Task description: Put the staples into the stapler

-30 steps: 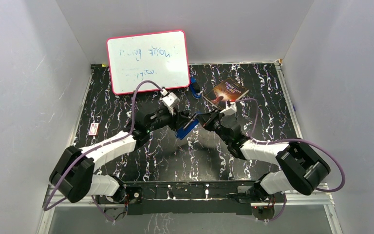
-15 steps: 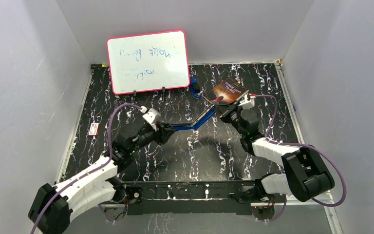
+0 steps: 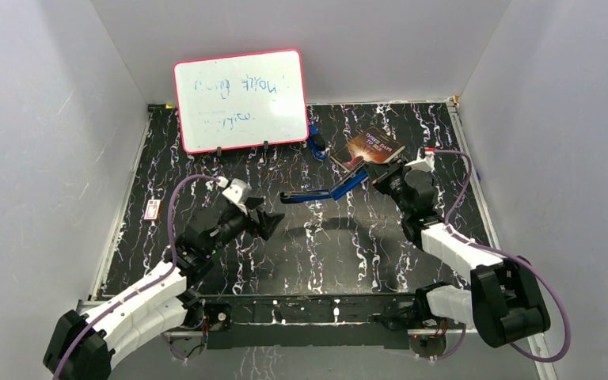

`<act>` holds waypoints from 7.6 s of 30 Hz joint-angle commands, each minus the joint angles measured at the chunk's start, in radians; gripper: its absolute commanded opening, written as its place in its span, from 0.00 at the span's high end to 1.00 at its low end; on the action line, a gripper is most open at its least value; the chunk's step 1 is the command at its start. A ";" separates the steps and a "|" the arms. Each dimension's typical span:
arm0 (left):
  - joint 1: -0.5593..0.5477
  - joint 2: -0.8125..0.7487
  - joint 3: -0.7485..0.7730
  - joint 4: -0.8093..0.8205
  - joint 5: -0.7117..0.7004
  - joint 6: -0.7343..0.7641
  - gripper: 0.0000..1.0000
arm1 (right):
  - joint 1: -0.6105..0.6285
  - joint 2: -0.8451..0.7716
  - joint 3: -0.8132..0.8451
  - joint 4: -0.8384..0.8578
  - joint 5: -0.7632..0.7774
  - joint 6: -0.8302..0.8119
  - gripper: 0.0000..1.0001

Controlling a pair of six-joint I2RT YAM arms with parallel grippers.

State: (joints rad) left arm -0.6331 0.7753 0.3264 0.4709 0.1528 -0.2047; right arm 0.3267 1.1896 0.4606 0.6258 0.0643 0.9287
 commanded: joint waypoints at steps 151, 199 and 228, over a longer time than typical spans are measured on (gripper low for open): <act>0.047 0.846 0.677 -1.079 0.208 1.539 0.56 | 0.000 -0.324 -0.066 -0.176 -0.107 -0.194 0.34; 0.068 0.400 0.651 -0.633 -0.398 0.261 0.02 | 0.125 0.788 0.885 -0.266 -0.110 -0.855 1.00; 0.068 0.385 0.499 -0.463 0.177 0.798 0.02 | 0.437 0.189 0.159 -0.179 -0.203 -1.049 1.00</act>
State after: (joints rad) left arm -0.5667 1.1893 0.8509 -0.0257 0.2562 0.4797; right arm 0.7582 1.3682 0.6441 0.3279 -0.0902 -0.0345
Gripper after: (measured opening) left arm 0.982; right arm 0.404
